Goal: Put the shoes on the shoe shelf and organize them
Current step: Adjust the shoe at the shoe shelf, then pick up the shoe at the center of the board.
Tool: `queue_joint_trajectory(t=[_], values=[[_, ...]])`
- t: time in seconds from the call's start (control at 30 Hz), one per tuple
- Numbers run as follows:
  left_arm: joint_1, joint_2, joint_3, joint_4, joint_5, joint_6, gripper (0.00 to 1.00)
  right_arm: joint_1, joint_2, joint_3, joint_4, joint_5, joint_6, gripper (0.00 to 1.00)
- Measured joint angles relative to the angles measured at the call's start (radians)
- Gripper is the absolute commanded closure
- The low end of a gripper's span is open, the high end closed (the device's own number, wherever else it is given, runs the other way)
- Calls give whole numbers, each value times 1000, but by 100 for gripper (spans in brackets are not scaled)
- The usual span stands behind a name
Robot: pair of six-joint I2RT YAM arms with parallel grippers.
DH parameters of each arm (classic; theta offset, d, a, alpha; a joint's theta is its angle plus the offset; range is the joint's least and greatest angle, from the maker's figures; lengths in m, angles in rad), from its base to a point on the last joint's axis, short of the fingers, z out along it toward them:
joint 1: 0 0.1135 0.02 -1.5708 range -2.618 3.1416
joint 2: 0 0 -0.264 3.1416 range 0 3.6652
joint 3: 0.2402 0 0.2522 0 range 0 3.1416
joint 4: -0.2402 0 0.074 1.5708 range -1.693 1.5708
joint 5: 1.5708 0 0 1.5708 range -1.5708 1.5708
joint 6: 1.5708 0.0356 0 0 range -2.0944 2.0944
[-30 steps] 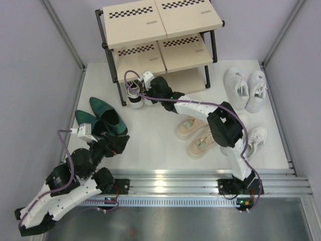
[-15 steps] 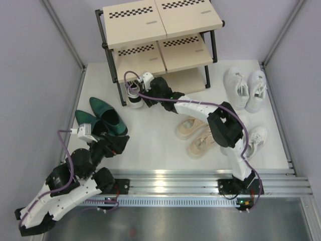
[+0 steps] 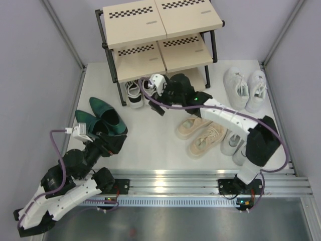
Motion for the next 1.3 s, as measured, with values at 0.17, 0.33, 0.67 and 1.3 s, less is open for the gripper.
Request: queue_joint_trajectory(t=[0.17,0.33,0.67,1.3], values=[[0,39,40,0,17,26,2,-76,-231,-131,-150,-249,-73,0],[0,158,54,5,56,48,2,-247,-432,-232,-291,-290,-46,0],[0,324,-8,166,167,85,2,-441,-530,-441,-452,-139,240,6],[0,266,-150,271,219,-4,2,-348,-179,-364,-484,-35,471,68]])
